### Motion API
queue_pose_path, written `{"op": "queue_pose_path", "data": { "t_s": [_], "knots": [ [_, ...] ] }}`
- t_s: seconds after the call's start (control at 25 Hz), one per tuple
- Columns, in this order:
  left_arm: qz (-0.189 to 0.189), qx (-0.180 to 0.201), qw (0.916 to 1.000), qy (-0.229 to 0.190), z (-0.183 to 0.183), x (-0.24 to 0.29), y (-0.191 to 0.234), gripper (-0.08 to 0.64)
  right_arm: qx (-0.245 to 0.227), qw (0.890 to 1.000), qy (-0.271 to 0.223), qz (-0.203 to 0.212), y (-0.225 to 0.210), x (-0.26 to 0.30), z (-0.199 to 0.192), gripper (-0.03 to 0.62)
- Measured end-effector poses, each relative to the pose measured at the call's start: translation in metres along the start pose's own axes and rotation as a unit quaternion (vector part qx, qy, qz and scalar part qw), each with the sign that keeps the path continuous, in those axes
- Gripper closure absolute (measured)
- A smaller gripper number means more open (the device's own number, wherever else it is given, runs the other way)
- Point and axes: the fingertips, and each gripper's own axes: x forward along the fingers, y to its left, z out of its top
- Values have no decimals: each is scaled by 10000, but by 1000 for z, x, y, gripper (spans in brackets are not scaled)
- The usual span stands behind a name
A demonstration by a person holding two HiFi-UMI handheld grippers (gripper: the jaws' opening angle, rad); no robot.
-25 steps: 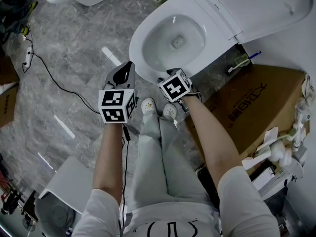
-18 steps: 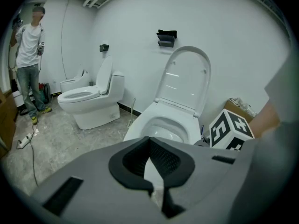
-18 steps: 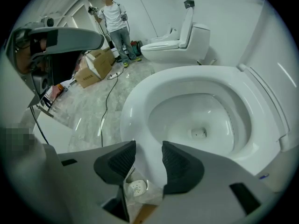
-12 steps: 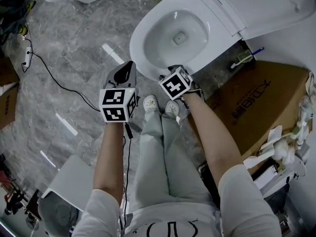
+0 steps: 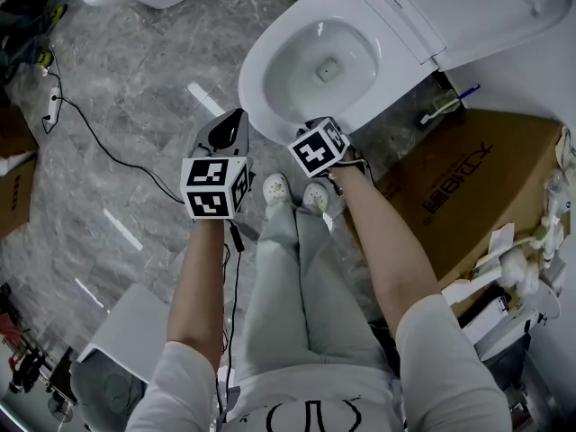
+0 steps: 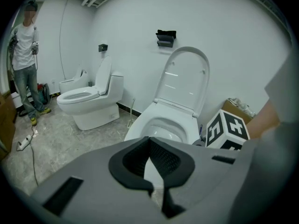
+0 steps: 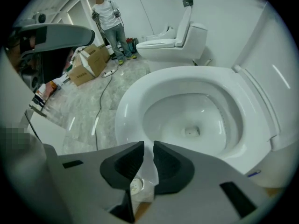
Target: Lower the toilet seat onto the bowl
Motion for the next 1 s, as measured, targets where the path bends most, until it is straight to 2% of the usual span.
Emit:
{"op": "queue_pose_path", "data": {
  "t_s": [0.08,0.16,0.4,0.52,1.0],
  "knots": [
    [15,-3,10000,-29,5,-3,1,551,-68,9998,-30,-163,-1,-6,3,508],
    [26,-18,10000,-69,11,-6,0,551,-161,9998,-33,-141,2,-14,5,508],
    [47,-27,9998,-204,30,-21,-6,551,-159,9999,-6,11,6,-42,14,561],
    [68,-53,9997,-247,36,-28,-9,551,-258,9996,73,132,13,-56,17,565],
    [225,-139,9994,-244,55,-65,-16,551,-599,9980,-70,173,30,-113,37,566]
  ]
}}
